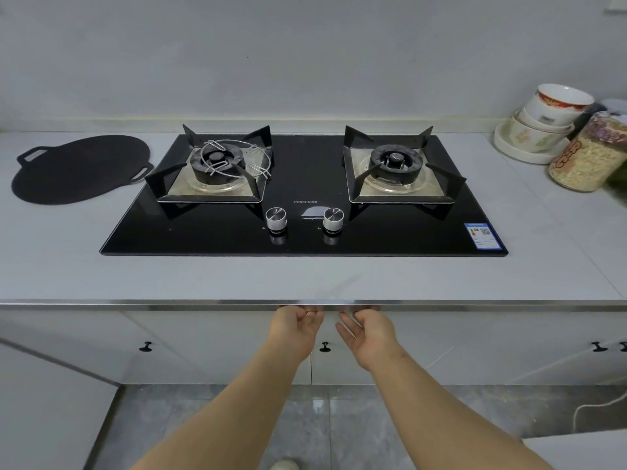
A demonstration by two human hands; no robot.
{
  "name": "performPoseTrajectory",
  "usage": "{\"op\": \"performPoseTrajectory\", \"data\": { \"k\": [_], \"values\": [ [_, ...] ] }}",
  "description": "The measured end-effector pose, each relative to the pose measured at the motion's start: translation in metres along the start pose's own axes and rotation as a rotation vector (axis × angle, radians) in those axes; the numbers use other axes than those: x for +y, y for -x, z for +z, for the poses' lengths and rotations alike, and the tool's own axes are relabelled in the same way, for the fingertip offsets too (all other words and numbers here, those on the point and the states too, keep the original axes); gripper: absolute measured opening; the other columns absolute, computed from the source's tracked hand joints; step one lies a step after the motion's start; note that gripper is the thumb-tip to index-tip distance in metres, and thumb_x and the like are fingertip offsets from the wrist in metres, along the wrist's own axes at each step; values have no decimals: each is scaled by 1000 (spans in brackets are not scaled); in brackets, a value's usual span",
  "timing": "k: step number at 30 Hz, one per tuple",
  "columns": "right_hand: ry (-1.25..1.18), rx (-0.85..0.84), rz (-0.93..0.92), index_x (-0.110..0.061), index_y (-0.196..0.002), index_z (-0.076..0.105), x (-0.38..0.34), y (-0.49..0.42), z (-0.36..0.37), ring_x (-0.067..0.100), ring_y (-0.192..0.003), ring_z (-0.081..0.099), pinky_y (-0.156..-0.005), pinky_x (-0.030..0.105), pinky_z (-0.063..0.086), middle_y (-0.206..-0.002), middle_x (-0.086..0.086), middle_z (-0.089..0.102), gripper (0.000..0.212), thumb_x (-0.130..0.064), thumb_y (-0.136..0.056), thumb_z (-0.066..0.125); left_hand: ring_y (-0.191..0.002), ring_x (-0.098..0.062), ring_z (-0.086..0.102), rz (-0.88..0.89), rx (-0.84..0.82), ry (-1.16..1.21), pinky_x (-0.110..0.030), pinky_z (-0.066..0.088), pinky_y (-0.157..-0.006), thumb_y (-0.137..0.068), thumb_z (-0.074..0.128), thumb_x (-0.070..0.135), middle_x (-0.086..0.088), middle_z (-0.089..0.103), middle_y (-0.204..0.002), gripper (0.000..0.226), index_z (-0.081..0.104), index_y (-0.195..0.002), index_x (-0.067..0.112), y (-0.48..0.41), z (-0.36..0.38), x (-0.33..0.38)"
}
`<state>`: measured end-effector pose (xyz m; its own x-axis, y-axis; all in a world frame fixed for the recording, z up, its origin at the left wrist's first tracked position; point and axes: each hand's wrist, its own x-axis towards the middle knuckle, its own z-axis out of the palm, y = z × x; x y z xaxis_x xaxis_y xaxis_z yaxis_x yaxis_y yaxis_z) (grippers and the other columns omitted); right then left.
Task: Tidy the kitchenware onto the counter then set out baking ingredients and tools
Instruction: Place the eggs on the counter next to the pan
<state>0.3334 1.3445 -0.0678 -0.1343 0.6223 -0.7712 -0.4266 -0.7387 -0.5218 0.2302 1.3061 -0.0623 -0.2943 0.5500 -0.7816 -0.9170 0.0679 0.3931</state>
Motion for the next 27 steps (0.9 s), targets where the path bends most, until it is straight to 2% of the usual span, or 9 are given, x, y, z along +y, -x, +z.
{"op": "performPoseTrajectory", "data": {
  "k": [2, 4, 6, 8, 10, 12, 15, 20, 27],
  "values": [
    [-13, 15, -6, -3, -118, 48, -1, 1, -2, 31, -120, 54, -87, 39, 47, -97, 8, 53, 28, 4, -95, 33, -118, -26, 55, 13, 52, -96, -35, 41, -102, -92, 24, -12, -17, 58, -112, 40, 47, -124, -5, 2, 2, -2],
    [-35, 33, -16, -3, -119, 49, -2, 2, -5, 30, -119, 55, -86, 38, 47, -111, 11, 53, 27, 0, -96, 34, -122, -23, 53, 1, 93, -205, -34, 43, -100, -94, 30, -8, -15, 59, -109, 25, 52, -103, -5, 8, 2, -4],
    [-23, 47, -32, -5, -110, 49, -5, 7, -9, 31, -117, 56, -85, 39, 48, -116, 11, 52, 19, -4, -96, 38, -119, -24, 56, -5, 149, -293, -34, 47, -97, -94, 35, -2, -11, 55, -90, 20, 49, -79, 0, 18, 4, -5],
    [74, 69, -26, -6, -105, 50, -9, 13, -12, 31, -108, 57, -84, 39, 48, -114, 11, 53, 13, -11, -95, 43, -112, -24, 59, 8, 162, -346, -33, 48, -90, -93, 38, 0, -8, 51, -79, 21, 47, -74, 2, 27, 5, -6],
    [221, 90, -16, -6, -96, 55, -15, 20, -16, 29, -96, 57, -82, 39, 48, -108, 11, 53, 17, -20, -95, 45, -103, -25, 59, 41, 132, -403, -33, 48, -85, -93, 40, 1, -9, 52, -84, 20, 46, -74, 3, 37, 10, -8],
    [308, 69, -28, -5, -82, 60, -22, 29, -19, 27, -87, 59, -78, 37, 48, -103, 11, 57, 29, -25, -96, 42, -92, -23, 59, 85, 79, -468, -33, 49, -80, -93, 41, 2, -9, 52, -89, 18, 47, -76, 5, 46, 17, -10],
    [286, 1, -68, -5, -81, 59, -40, 42, -18, 24, -79, 60, -76, 35, 48, -95, 11, 62, 32, -26, -96, 40, -75, -17, 60, 153, -20, -547, -28, 49, -69, -93, 42, 4, -6, 53, -82, 17, 50, -77, 7, 57, 33, -10],
    [230, -50, -222, -10, -84, 57, -89, 71, -19, 20, -77, 60, -74, 33, 48, -88, 6, 63, 24, -25, -97, 42, -85, -18, 61, 247, -161, -670, -26, 49, -69, -93, 44, 3, -4, 58, -84, 13, 53, -87, 11, 87, 81, -7],
    [209, 23, -497, -12, -83, 57, -170, 128, -54, 17, -73, 61, -59, 27, 46, -85, 4, 64, 18, -20, -94, 46, -73, -8, 61, 389, -422, -932, -25, 51, -75, -94, 46, 11, 1, 62, -81, 15, 54, -83, 17, 143, 171, -40]
  ]
}}
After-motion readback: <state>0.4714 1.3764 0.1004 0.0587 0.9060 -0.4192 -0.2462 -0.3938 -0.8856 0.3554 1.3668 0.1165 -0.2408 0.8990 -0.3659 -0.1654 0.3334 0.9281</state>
